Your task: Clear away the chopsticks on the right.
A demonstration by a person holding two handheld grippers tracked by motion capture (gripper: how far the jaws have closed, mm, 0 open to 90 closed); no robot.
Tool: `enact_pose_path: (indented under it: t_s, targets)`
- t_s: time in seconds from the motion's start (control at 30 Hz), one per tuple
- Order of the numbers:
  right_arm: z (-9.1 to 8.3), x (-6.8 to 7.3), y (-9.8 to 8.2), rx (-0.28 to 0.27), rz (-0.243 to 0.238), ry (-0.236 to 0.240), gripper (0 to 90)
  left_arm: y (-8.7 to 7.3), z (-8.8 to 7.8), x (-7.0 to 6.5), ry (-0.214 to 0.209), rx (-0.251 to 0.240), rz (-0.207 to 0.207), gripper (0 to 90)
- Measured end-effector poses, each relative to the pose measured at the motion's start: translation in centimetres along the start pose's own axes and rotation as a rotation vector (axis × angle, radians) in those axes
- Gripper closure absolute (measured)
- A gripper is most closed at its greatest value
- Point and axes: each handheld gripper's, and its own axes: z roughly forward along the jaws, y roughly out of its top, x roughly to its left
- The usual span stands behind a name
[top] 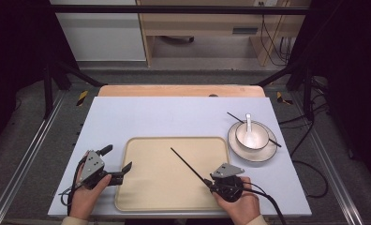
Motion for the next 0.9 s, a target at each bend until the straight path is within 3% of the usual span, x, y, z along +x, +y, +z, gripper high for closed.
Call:
enact_pose_path:
  t_s: [0.17,0.27,0.4,0.5,0.53,0.57,0.67,0.77,0.9]
  targets:
    - [-2.4,-2.2,0.6,-0.089,0.024,-0.067,62.9,-0.1,-0.1,0.2,0.002,0.002,0.001,5.6]
    - [-5.6,-5.4,1.2,-0.127,-0.02,-0.165,58.4,-0.1,-0.1,0.2,0.002,0.004,0.004,5.6]
    - [-10.2,-11.6,0.8,-0.135,0.032,-0.281,61.0,-0.1,0.0,0.2,0.002,0.002,0.0,5.6]
    - [-11.7,-16.1,-0.1,-0.09,0.055,-0.337,64.7,-0.2,0.1,0.2,0.001,0.011,-0.001,5.6]
    - [-11.5,-18.3,-0.8,-0.055,0.065,-0.337,65.8,-0.2,0.1,0.2,0.001,0.012,-0.001,5.6]
    - [-11.4,-19.0,-1.0,-0.041,0.075,-0.332,66.4,-0.2,0.1,0.2,0.003,0.013,0.0,5.6]
    - [-9.7,-22.1,-2.4,-0.009,0.131,-0.25,67.4,-0.2,0.0,0.1,0.005,0.018,0.005,5.6]
    - [-6.9,-24.1,-3.3,0.046,0.132,-0.218,67.3,-0.2,0.1,0.1,0.007,0.022,0.006,5.6]
    - [-5.5,-24.7,-3.1,0.043,0.126,-0.196,67.0,-0.3,0.1,0.2,0.002,0.025,0.007,5.7]
